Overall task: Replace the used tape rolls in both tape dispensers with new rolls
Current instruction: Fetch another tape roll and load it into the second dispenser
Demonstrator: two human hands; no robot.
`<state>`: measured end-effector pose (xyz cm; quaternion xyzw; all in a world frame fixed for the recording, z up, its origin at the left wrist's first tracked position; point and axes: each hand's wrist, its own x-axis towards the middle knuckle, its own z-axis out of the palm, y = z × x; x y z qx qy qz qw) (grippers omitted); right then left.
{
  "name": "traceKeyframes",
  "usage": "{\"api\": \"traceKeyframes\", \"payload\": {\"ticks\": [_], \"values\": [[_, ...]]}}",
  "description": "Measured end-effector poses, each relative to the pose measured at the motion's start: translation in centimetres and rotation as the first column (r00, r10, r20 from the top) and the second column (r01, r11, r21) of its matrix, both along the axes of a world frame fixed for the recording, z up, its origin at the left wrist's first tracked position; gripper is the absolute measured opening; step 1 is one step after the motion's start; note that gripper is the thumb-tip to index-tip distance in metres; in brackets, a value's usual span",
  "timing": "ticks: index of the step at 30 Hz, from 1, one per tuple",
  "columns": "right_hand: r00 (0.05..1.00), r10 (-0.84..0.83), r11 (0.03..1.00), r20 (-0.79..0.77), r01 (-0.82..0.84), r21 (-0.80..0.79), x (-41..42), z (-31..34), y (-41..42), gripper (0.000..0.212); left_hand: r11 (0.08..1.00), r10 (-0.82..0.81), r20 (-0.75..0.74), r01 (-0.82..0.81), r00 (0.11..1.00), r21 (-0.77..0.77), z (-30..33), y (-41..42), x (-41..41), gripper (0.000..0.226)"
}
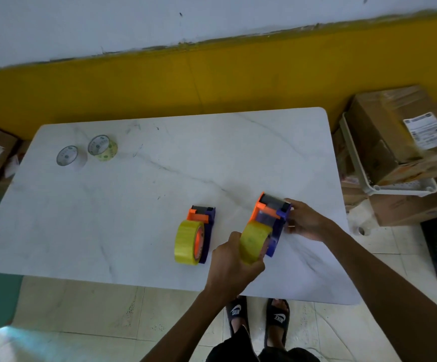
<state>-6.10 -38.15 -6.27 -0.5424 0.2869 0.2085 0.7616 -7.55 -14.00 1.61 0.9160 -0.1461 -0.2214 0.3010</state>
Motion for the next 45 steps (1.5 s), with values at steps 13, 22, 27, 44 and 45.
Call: {"api": "traceKeyframes", "payload": {"ticks": [13, 22, 27, 44, 45], "values": [[0.929, -0.351, 0.810, -0.118, 0.364, 0.461, -2.5, -0.4, 6.1, 0.068, 0.980, 0.196, -0.045, -0.197, 0.980, -0.026, 2.2, -3.7, 1.5, 0.055], [0.764, -0.507, 0.591, -0.400, 0.646, 0.484, -4.3, -0.3, 10.8, 0.064, 0.977, 0.084, -0.103, -0.062, 0.991, 0.202, 0.2, -6.2, 5.0, 0.048], [0.672, -0.524, 0.505, -0.524, 0.740, 0.444, -5.3, -0.9, 11.9, 0.075, 0.972, 0.101, -0.099, -0.077, 0.990, 0.222, -1.1, -6.4, 4.5, 0.041], [0.961, -0.277, 0.764, -0.029, 0.202, -0.613, -3.7, 7.3, 6.2, 0.058, 0.975, 0.062, -0.162, -0.025, 0.985, 0.222, -0.3, -4.9, 2.3, 0.097], [0.963, -0.268, 0.749, 0.030, 0.228, -0.622, -2.9, 8.9, 5.9, 0.053, 0.982, 0.058, -0.150, -0.030, 0.987, 0.187, 0.5, -5.0, 2.7, 0.093]]}}
